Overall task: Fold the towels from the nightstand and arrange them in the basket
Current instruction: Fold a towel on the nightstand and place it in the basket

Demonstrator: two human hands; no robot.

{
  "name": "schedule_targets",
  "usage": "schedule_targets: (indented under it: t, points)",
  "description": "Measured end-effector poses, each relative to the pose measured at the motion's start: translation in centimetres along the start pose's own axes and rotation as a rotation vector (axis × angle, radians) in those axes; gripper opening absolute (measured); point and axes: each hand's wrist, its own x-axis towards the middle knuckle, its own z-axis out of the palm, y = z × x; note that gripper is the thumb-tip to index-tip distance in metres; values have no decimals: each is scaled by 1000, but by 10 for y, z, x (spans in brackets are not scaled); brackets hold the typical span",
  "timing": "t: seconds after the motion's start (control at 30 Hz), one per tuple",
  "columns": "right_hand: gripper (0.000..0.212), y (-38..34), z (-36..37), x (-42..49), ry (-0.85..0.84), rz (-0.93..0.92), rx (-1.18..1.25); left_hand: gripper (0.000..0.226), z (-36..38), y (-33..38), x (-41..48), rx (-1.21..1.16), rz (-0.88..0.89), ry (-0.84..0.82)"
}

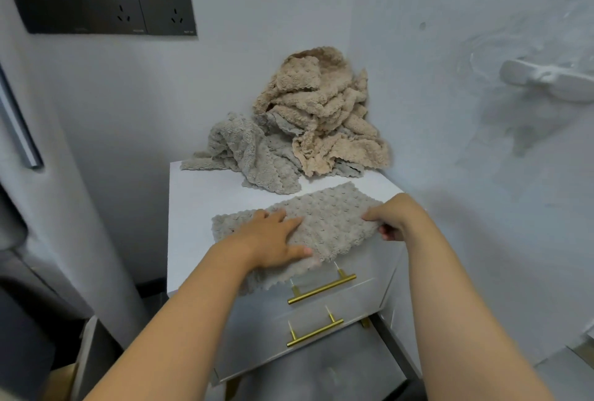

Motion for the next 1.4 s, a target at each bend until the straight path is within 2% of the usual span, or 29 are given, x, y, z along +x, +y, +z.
schedule_targets:
  t: [0.07,0.13,0.2,0.23,0.33,0.4,0.47,0.5,0.57,0.63,0.67,0.7,0.73,0.77,0.83,0.9,0.93,1.0,1.1,1.17,1.2,1.27,1.33,1.4]
  points:
    - [22,-4,-5,-4,11,-112,90,60,-5,-2,-3,-66,4,133]
    - [41,-10,-8,-12,-2,-241,156,43,-9,-4,-5,-211,-55,273]
    - [28,-18,-11,-20,-83,-353,264,36,-12,-7,-7,-358,-103,370]
    - [24,-21,-14,-25,-134,-391,316,38,-13,-7,-8,-408,-103,414]
    - [35,-32,-19,-41,-237,-521,348,64,-23,-7,-12,-639,-5,518]
    - [37,-35,-20,-51,-299,-595,315,76,-31,-5,-15,-870,74,497]
    - [34,-38,-21,-60,-361,-612,285,72,-36,-3,-14,-1023,130,439]
    - [32,-39,-21,-63,-377,-605,269,61,-36,-2,-14,-1079,157,420]
    - [26,-41,-20,-63,-369,-567,258,23,-38,3,-15,-1177,190,430]
    - [25,-41,-18,-60,-340,-505,242,11,-39,5,-16,-1273,156,460]
    - [32,-41,-18,-57,-327,-470,223,6,-40,4,-17,-1314,136,434]
    - [41,-42,-17,-56,-314,-437,182,27,-41,2,-17,-1331,125,407]
    - [47,-43,-16,-55,-306,-421,107,46,-42,-2,-17,-1330,124,344]
    - [51,-46,-15,-54,-282,-423,0,54,-45,-4,-18,-1309,112,284]
    - [47,-53,-12,-53,-197,-439,-280,43,-49,-10,-15,-1213,68,267]
    - [33,-61,-8,-52,-135,-451,-413,25,-58,-12,-10,-1041,1,316]
    - [33,-65,-3,-49,-128,-462,-417,21,-60,-16,-5,-957,-31,341]
    - [49,-74,4,-45,-95,-514,-430,21,-68,-20,3,-892,-94,366]
    - [30,-83,19,-33,50,-573,-407,28,-72,-30,17,-933,-186,425]
    - [48,-85,29,-22,98,-558,-406,26,-69,-32,29,-844,-221,469]
    - [44,-87,35,-15,108,-554,-404,24,-68,-34,36,-785,-234,501]
    - [13,-82,42,-5,122,-551,-368,21,-60,-33,46,-703,-257,552]
    - [10,-78,50,11,173,-544,-284,16,-51,-38,56,-690,-268,601]
    - [12,-74,55,23,259,-600,-312,14,-44,-41,61,-653,-280,695]
